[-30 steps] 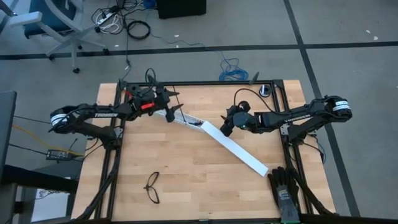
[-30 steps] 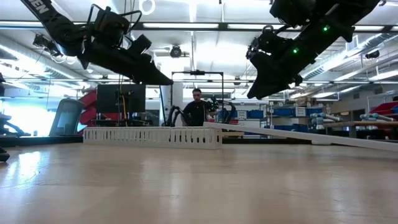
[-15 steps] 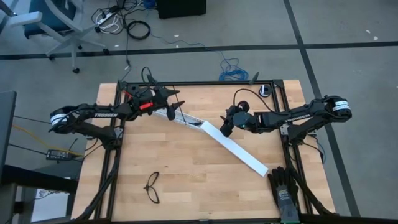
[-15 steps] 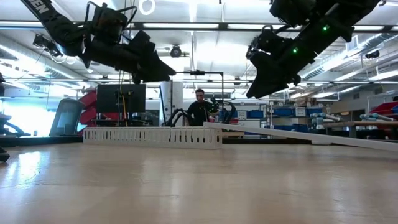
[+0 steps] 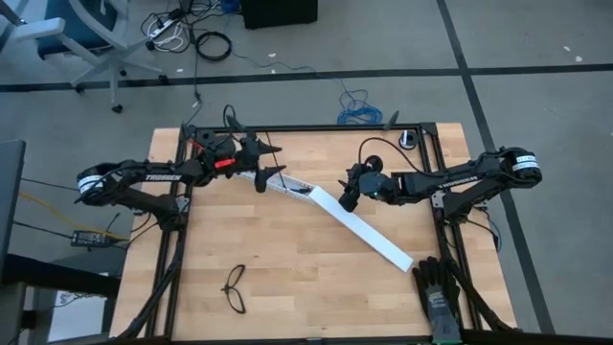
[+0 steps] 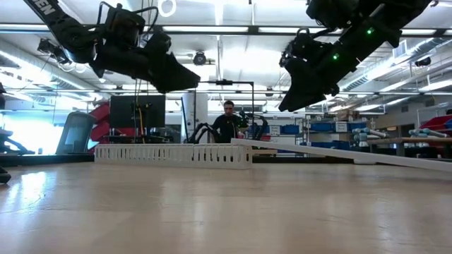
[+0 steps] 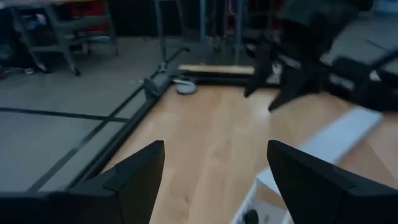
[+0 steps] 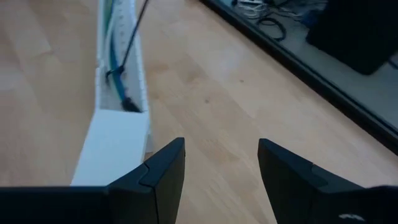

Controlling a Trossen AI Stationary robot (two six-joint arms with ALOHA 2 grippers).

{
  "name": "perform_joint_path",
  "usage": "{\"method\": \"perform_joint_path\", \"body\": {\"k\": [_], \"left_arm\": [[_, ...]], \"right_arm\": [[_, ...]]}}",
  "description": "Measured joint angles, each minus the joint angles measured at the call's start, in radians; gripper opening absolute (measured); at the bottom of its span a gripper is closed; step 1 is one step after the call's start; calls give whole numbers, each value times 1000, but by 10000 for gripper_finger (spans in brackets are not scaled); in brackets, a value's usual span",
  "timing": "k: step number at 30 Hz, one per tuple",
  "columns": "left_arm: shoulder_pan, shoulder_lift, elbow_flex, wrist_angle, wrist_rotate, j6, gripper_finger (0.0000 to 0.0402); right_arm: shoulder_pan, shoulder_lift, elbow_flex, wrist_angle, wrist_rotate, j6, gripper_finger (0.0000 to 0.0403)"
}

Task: Ziptie cables
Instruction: Close the white cable duct lid

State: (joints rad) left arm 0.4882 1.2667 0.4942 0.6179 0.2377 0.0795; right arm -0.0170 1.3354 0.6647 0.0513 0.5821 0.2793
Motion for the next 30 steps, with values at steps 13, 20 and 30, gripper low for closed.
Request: {"method": "perform_joint_path", "body": {"k": [13,20,30], "left_arm": [[19,126,237,-497,132,374,271],[15,283,365,-662,181,467,271],[-14,435,513,-839,266,521,270]], "right_arm": [[-17,4,0,58,-123,-19,190],[-17,4,0,72,-124,-9,190],[-17,4,0,67,-140,-11,190]]}}
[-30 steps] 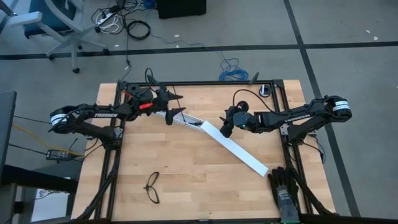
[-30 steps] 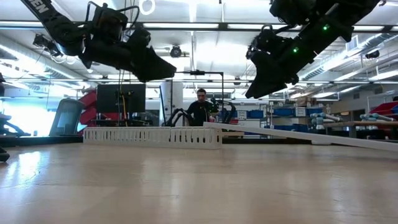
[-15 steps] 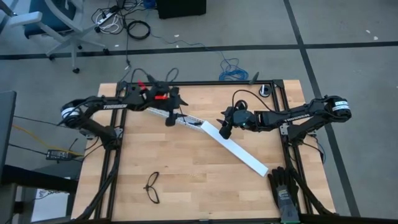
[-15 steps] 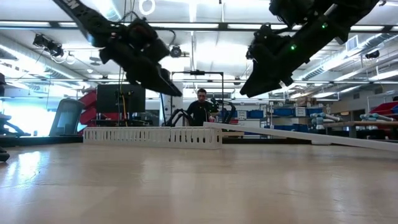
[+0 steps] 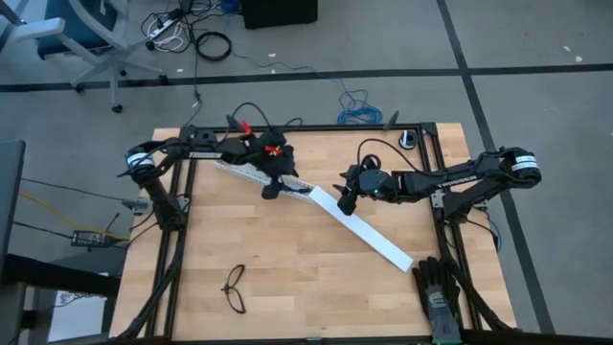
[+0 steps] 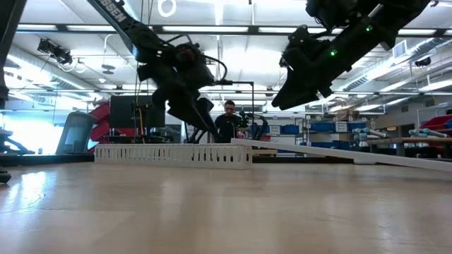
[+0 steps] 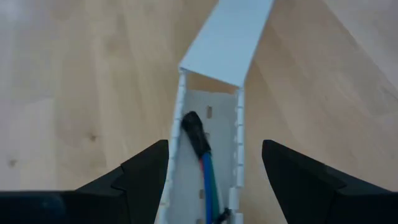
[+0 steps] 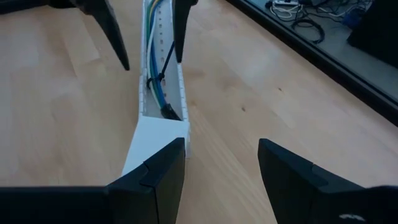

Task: Ziptie cables
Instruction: Close the white cable duct lid

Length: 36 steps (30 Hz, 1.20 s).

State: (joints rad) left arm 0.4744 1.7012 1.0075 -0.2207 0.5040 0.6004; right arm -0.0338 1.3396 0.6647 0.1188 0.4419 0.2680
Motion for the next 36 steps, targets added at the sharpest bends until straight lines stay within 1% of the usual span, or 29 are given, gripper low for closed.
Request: {"method": "perform_joint_path", "body": {"k": [4,8,18,32,34,36], "left_arm": [[-16,41,41,-57,-12,27,270],[-36,71,58,-61,-65,55,270],[-45,75,62,-54,-117,75,270],[-45,110,62,-57,-117,73,270],[-45,110,62,-56,-120,73,270],[-45,110,62,-56,-121,72,270]], "right_arm": [[0,0,0,-11,0,-8,190],[0,0,0,-10,-1,-8,190],[0,0,0,-18,0,-9,190],[0,0,0,-18,-1,-9,190],[0,0,0,-17,-26,-2,190],[-1,0,0,-18,-107,19,190]]}}
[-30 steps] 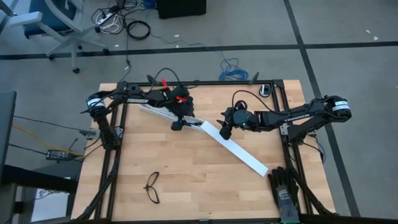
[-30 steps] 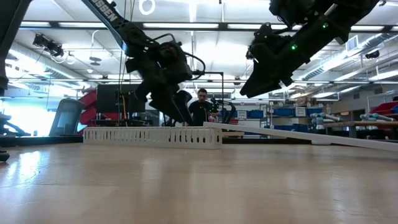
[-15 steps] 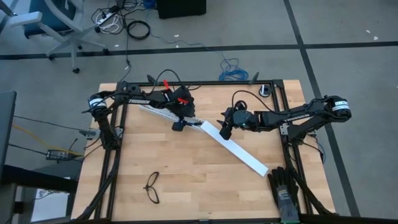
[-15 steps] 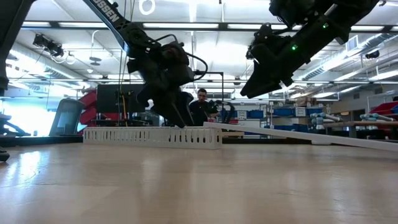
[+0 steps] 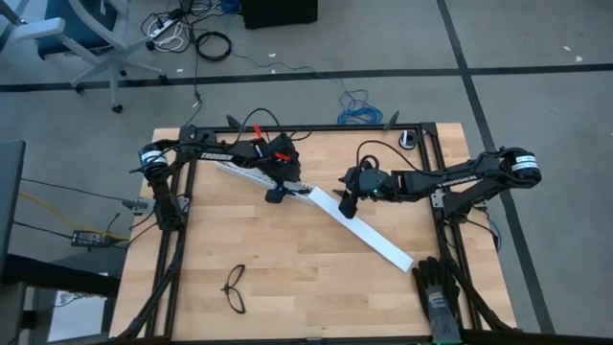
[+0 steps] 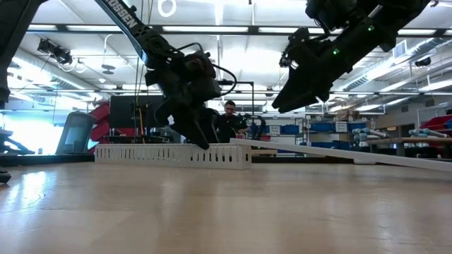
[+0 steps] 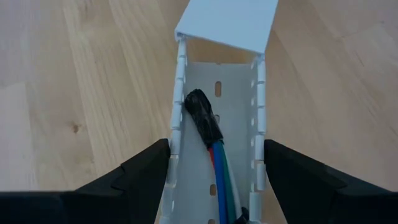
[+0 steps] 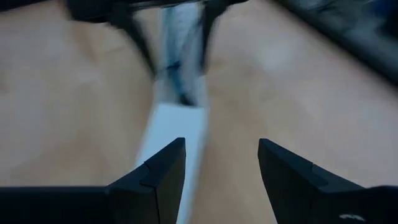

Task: Ziptie cables
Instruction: Close the white cable duct lid

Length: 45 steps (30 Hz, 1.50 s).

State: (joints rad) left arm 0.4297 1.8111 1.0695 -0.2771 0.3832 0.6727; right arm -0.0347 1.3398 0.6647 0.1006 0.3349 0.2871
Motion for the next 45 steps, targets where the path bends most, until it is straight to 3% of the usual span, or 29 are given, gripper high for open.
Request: {"method": "perform_joint_path", "body": {"k": [3,7,17,22,29,39,45], "left_arm": [[0,0,0,0,-1,0,270],[0,3,0,0,-3,-2,270],[0,3,-1,0,-6,-3,270],[0,3,-2,2,-6,-4,270],[0,3,-2,15,-10,-4,270],[0,3,-2,2,-8,-3,270],[-5,3,-2,-5,8,1,270]], "right_arm": [[-1,0,1,-22,-78,43,186],[-2,0,1,-30,-77,55,159],[2,0,1,-12,-80,115,8],[2,79,4,104,-87,143,3],[2,281,131,103,-113,103,1],[-10,296,161,13,-127,111,0],[-53,313,161,15,-215,75,0]]}}
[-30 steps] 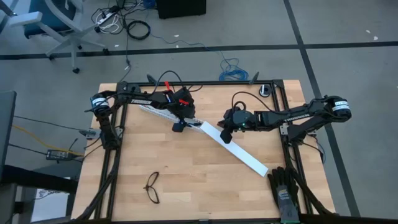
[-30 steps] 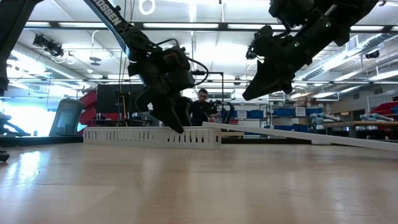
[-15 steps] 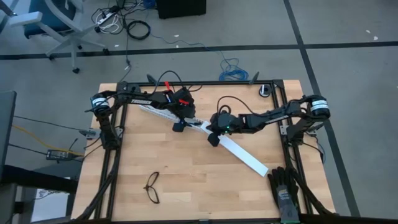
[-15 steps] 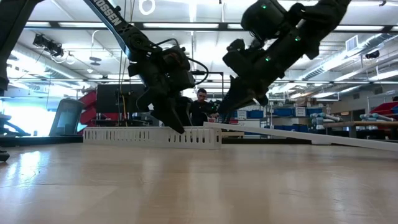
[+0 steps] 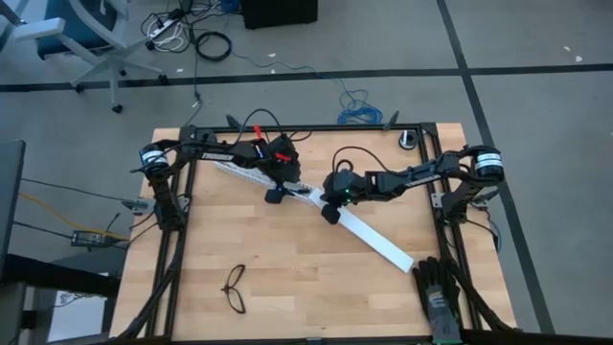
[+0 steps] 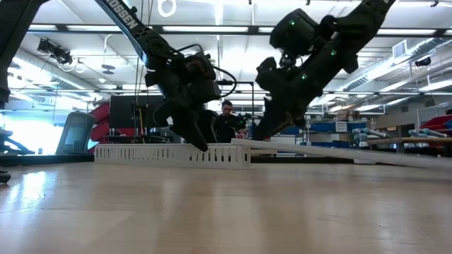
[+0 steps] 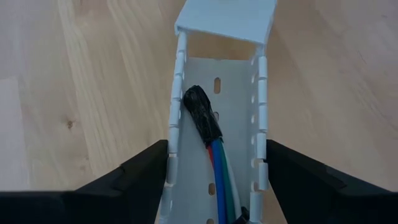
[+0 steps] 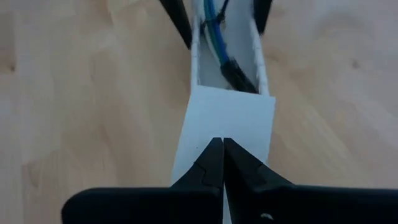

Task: Ziptie cables
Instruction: Close the white cable duct lid

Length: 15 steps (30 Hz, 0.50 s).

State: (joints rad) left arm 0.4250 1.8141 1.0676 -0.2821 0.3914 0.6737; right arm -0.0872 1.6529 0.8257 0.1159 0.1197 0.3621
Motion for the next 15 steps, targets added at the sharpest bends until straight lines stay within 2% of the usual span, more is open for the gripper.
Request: {"method": "perform_joint_path", "body": {"k": [7,15], "left_arm": [[-8,0,0,-6,0,4,253],[-9,-1,0,-1,-5,8,244]], "right_arm": [[-31,48,30,26,-94,-67,0],[-52,57,45,17,-109,-122,0]]}}
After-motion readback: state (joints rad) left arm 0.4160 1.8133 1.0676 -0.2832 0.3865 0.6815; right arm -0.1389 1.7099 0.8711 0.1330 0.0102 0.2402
